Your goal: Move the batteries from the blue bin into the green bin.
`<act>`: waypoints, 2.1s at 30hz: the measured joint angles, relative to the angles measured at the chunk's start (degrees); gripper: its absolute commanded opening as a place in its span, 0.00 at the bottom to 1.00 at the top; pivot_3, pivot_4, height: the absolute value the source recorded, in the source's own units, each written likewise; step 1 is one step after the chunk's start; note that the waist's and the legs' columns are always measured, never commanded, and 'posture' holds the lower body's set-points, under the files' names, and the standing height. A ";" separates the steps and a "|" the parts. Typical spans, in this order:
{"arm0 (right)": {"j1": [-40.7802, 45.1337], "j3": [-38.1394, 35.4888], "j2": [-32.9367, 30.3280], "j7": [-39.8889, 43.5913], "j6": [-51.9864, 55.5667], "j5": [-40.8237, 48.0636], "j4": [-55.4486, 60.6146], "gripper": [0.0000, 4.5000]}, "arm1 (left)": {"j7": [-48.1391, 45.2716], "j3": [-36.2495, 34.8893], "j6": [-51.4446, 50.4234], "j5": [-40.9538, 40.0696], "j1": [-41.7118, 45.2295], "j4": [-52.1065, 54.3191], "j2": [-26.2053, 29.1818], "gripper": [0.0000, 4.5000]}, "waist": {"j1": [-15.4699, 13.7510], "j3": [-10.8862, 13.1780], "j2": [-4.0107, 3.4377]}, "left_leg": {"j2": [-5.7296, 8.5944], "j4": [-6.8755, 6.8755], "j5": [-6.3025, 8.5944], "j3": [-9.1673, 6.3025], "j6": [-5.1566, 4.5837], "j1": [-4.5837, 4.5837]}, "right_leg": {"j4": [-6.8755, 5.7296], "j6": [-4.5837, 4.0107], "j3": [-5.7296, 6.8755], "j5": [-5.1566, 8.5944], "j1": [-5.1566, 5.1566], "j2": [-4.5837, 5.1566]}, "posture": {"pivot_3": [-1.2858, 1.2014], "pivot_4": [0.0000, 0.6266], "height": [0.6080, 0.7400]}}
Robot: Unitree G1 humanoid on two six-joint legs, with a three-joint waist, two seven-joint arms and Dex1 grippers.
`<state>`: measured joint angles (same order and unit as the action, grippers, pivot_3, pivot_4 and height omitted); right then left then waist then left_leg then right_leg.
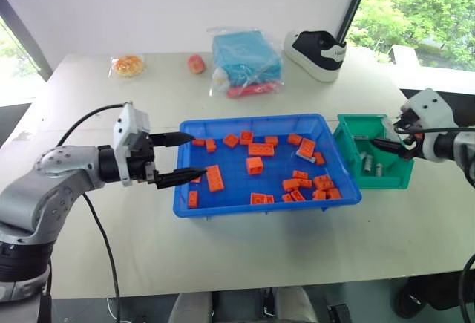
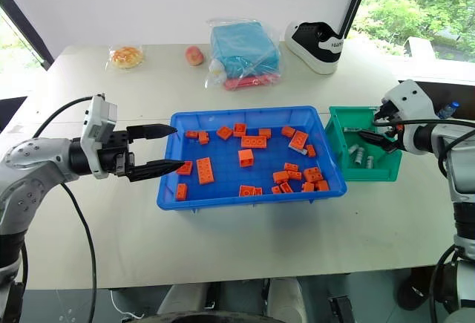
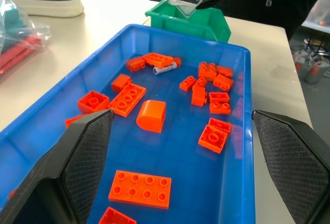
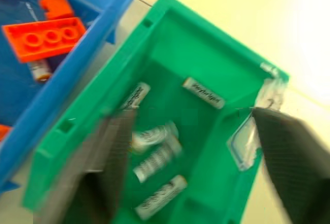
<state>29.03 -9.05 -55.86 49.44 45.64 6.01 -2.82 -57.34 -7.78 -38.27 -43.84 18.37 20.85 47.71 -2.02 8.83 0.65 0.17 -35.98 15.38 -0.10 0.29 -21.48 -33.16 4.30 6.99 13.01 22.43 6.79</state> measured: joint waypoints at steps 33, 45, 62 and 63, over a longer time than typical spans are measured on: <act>8.75 -14.47 48.16 -40.14 46.47 3.64 22.17 0.99 | 6.29 -4.39 -1.23 -1.87 -8.12 8.45 -0.48 1.00 | -0.19 0.06 -0.18 | 0.02 0.04 0.01 -0.17 -0.02 -0.04 | -0.04 -0.17 0.02 -0.09 0.28 -0.04 | 0.52 0.24 0.89; 12.12 -19.40 57.11 -49.80 46.42 -0.57 19.20 0.99 | 6.04 -4.20 -1.24 -1.85 -6.21 7.83 -0.48 1.00 | 0.33 0.06 -0.22 | 0.01 0.09 0.00 -0.17 -0.04 -0.04 | -0.07 -0.12 0.01 -0.06 0.31 -0.11 | 0.52 0.24 0.89; 11.87 -9.44 53.63 -48.16 36.07 0.00 9.42 0.50 | 6.91 -3.93 -1.19 -1.85 -7.04 8.38 -1.59 1.00 | 1.81 0.06 -0.21 | 0.01 0.18 0.00 -0.20 -0.05 -0.03 | -0.09 -0.08 0.00 -0.05 0.31 -0.12 | 0.52 0.24 0.89; 11.77 -8.82 53.33 -47.67 36.07 0.19 9.48 0.40 | 6.95 -3.93 -1.19 -1.85 -7.06 8.44 -1.61 1.00 | 1.81 0.06 -0.21 | 0.01 0.18 0.00 -0.20 -0.05 -0.03 | -0.09 -0.08 0.00 -0.05 0.31 -0.12 | 0.52 0.24 0.89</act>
<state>40.81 -17.87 -2.53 1.77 81.71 6.20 6.66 -50.39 -11.71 -39.46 -45.69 11.30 29.29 46.09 -0.21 8.89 0.44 0.18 -35.80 15.37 -0.31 0.24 -21.50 -33.24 4.22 6.99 12.96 22.75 6.66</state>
